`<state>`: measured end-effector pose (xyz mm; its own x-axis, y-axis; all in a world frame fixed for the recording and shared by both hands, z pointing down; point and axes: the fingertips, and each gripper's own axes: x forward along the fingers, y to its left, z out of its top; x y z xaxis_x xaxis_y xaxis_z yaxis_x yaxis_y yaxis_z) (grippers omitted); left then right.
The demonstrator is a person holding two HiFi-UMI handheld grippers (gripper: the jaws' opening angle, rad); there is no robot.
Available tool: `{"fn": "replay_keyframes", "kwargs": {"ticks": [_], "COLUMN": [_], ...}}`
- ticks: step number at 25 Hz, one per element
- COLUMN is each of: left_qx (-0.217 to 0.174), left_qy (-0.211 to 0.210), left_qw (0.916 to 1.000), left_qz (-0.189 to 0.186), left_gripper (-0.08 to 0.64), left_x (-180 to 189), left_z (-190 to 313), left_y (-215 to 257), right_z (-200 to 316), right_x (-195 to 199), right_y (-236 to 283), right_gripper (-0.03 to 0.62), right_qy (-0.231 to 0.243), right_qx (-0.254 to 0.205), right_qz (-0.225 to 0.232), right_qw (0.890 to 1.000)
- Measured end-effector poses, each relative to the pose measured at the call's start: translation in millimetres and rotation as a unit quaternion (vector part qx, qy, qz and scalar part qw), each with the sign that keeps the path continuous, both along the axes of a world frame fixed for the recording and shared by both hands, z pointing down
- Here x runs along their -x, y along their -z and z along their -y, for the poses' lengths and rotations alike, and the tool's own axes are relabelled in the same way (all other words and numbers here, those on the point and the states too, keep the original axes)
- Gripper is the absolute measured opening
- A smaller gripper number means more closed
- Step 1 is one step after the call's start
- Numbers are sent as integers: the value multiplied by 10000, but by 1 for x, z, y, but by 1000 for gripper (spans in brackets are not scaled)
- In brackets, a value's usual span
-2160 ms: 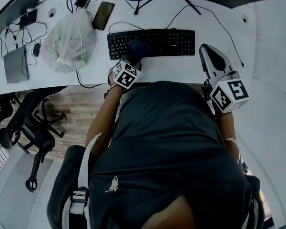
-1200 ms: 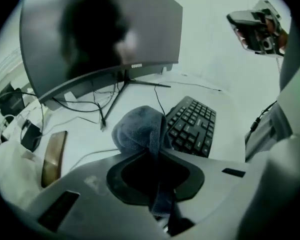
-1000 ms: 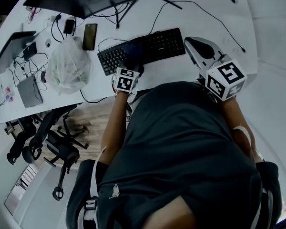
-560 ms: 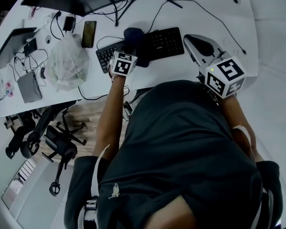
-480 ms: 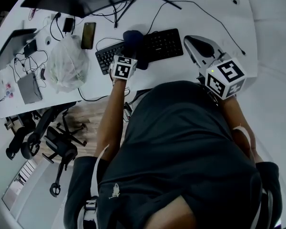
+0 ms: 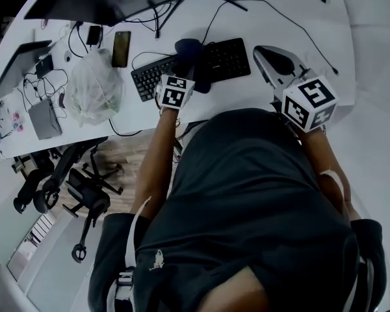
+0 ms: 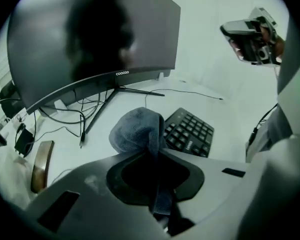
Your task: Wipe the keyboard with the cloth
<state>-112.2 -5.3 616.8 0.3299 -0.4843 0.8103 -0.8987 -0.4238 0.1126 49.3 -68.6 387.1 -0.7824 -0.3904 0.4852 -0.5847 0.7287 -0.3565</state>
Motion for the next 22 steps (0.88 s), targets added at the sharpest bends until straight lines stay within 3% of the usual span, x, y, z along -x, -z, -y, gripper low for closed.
{"fn": "replay_keyframes", "kwargs": {"ticks": [2,5,8,10,12,15,17,22], "left_qx": [71,257,628,899,768,115,56,451], "left_qy": [9,75,-277,-615,-715,-306,-39,-53], "left_qw": [9999,9996,9972,9933,9939,9994,10000,9984], "left_qz": [119,-67,-294,-388,-342,-58,-2,-340], "left_gripper": [40,40,40,40,40,40,40,40], "left_x": [7,-12,-53,-71,-71,-38,-19,-58], "left_z": [14,-18,-75,-87,-64,4,29,-34], "left_y": [-8,-15,-22,-25,-19,-3,-4,-18], "right_z": [-1,3,13,17,17,15,14,22], "right_x": [1,-10,-25,-29,-28,-20,-18,-38], "right_y": [0,-3,-11,-14,-16,-13,-13,-18], "right_gripper": [11,11,11,11,11,11,11,11], "right_qy": [35,-94,-309,-354,-320,-203,-153,-369], "right_qx": [-9,12,103,146,163,159,149,189], "right_qz": [27,11,-26,-39,-16,62,82,41], "right_qw": [10000,10000,9995,9993,9994,9996,9997,9991]}}
